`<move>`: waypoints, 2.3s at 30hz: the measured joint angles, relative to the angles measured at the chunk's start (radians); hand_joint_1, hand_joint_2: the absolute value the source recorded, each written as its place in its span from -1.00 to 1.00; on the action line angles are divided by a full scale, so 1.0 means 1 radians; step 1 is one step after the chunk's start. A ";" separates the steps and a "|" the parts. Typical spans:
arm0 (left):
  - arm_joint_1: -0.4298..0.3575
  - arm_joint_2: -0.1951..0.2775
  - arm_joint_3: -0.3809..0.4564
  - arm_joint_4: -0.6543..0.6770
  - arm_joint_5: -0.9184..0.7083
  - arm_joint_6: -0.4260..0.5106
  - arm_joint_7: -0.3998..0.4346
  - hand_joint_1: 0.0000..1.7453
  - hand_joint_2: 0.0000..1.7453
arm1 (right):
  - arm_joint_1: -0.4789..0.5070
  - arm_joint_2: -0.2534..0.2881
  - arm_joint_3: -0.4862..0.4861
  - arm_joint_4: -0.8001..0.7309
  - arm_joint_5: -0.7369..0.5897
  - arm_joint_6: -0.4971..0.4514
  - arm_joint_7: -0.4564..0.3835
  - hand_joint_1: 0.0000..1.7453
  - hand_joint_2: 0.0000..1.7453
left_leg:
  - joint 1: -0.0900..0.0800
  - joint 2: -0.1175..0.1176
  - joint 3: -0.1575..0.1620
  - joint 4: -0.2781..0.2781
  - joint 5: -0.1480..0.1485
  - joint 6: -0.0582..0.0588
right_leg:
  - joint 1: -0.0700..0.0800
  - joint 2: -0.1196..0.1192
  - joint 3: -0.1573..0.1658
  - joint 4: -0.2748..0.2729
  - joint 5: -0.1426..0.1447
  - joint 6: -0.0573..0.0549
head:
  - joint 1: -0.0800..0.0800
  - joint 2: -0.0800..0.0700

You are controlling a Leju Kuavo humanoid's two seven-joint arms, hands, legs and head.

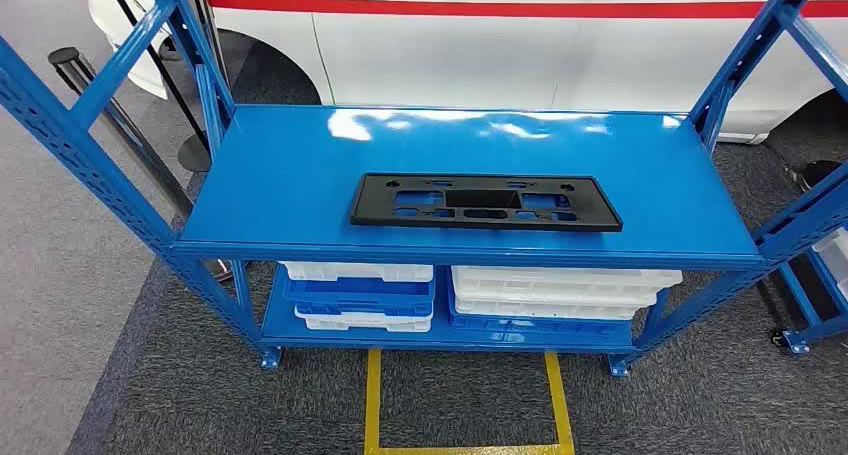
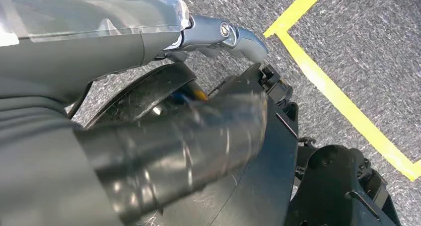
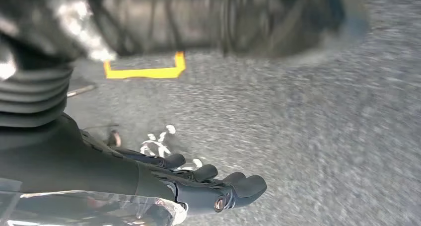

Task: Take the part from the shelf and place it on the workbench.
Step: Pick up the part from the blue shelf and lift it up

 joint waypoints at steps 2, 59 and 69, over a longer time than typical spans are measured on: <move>0.000 0.000 -0.001 0.000 0.000 0.000 0.000 -1.00 -1.00 | -0.005 0.001 -0.025 -0.004 0.010 -0.003 -0.025 -1.00 -1.00 | 0.000 0.000 0.000 0.000 0.000 0.000 | 0.000 0.000 0.000 0.000 0.000 0.000 | 0.000 0.000; -0.012 -0.005 -0.006 0.017 0.000 -0.031 -0.064 -1.00 -1.00 | -0.176 0.130 0.980 -0.983 0.026 0.026 -0.770 -1.00 1.00 | 0.000 0.000 0.005 0.000 0.001 0.000 | 0.000 0.001 -0.001 0.002 0.000 0.000 | 0.000 0.000; -0.013 -0.005 -0.010 0.018 0.000 -0.040 -0.075 -1.00 -1.00 | -0.233 0.118 1.169 -0.962 -0.049 0.138 -0.761 -1.00 1.00 | 0.000 0.000 0.004 0.000 0.001 0.000 | 0.000 0.002 -0.001 0.002 0.000 0.000 | 0.000 0.000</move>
